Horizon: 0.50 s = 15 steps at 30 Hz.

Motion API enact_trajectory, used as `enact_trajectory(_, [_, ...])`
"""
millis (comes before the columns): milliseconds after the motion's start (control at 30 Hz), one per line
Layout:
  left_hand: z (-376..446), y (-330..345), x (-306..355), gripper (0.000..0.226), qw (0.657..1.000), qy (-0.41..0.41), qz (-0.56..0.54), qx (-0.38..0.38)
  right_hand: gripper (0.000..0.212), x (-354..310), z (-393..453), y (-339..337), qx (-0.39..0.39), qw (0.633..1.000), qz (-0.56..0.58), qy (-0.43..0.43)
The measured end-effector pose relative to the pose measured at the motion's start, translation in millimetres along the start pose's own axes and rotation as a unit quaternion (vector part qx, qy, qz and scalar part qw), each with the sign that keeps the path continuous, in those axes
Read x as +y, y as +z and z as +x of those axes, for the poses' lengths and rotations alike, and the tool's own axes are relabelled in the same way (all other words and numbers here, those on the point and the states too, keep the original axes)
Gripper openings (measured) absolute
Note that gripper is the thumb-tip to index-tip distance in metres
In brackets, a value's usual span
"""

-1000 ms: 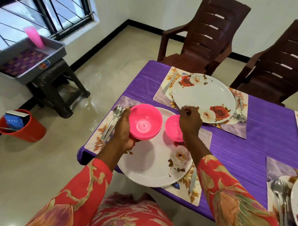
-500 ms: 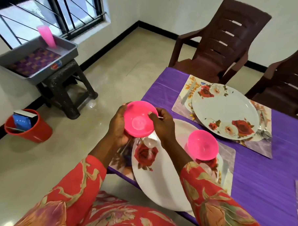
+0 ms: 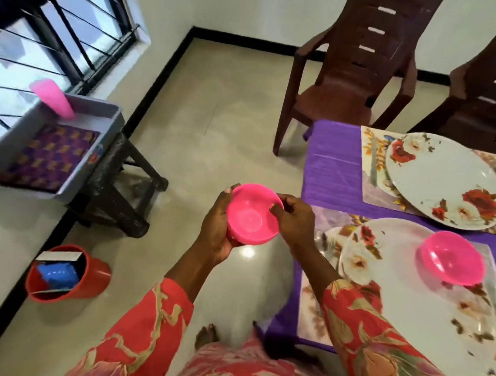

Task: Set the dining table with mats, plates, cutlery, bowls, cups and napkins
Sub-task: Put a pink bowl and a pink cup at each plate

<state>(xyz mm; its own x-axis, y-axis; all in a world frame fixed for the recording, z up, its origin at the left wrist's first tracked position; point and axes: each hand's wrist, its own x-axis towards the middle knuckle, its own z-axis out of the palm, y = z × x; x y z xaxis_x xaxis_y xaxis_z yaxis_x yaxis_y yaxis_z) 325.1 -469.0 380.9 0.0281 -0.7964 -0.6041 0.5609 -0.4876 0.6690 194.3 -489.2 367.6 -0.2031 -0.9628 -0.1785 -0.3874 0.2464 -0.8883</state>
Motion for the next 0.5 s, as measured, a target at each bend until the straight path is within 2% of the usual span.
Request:
enact_trajectory(133, [5.4, -35.8, 30.2, 0.019, 1.000, 0.020, 0.015, 0.009, 0.031, -27.1, 2.2, 41.1, -0.026, 1.000, -0.011, -0.012])
enact_trajectory(333, [28.3, -65.0, 73.1, 0.036, 0.997, 0.068, 0.039, 0.018, 0.030, -63.9, 28.3, 82.1, -0.052, 0.997, -0.010, -0.051])
enact_trajectory(500, [65.1, -62.7, 105.9, 0.048, 0.996, 0.069, 0.052, 0.000, 0.030, -82.1, 70.6, 101.2, -0.042, 0.998, 0.007, -0.049])
